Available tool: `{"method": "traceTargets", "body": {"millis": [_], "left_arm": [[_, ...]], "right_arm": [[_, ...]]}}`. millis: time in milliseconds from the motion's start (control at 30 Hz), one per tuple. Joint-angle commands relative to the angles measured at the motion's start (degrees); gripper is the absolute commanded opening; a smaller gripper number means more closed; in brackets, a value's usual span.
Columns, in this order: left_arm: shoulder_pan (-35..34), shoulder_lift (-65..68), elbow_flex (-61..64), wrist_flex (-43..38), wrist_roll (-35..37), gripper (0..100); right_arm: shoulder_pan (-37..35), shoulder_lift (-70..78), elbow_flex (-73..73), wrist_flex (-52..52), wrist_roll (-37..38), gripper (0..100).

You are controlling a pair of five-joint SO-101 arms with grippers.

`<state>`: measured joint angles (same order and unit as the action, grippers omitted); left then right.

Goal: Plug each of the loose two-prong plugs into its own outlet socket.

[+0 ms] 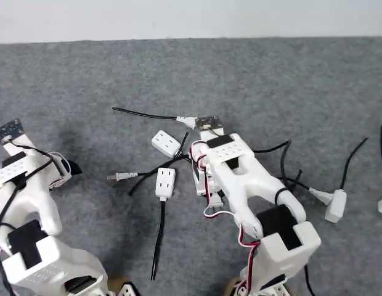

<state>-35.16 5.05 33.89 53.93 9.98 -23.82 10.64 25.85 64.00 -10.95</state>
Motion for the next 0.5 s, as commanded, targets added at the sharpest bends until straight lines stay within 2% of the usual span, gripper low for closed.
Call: {"method": "traceTargets", "body": {"millis": [0,200,267,333,467], "left_arm": [[0.18,-0.18,-1.89,0.35,-0.26,32],[2.02,-0.35,-1.45,0.7,-1.23,32],[3.78,-0.79,-0.84,1.58,-6.33,29],[5.71,-0.79,-0.75,2.2,-10.2,21],[6.77,-0.7,-0.92,2.11,-10.81,1]], "right_arm": [[-0.4,-0.48,0.0,-2.42,-0.53,0.8],[1.45,-2.77,-0.26,-2.24,-0.53,0.8],[1.63,-6.64,-0.26,-0.92,-0.35,0.8],[1.36,-11.65,0.09,0.22,-0.18,0.8],[1.1,-20.79,0.09,2.86,2.29,0.8]]}}
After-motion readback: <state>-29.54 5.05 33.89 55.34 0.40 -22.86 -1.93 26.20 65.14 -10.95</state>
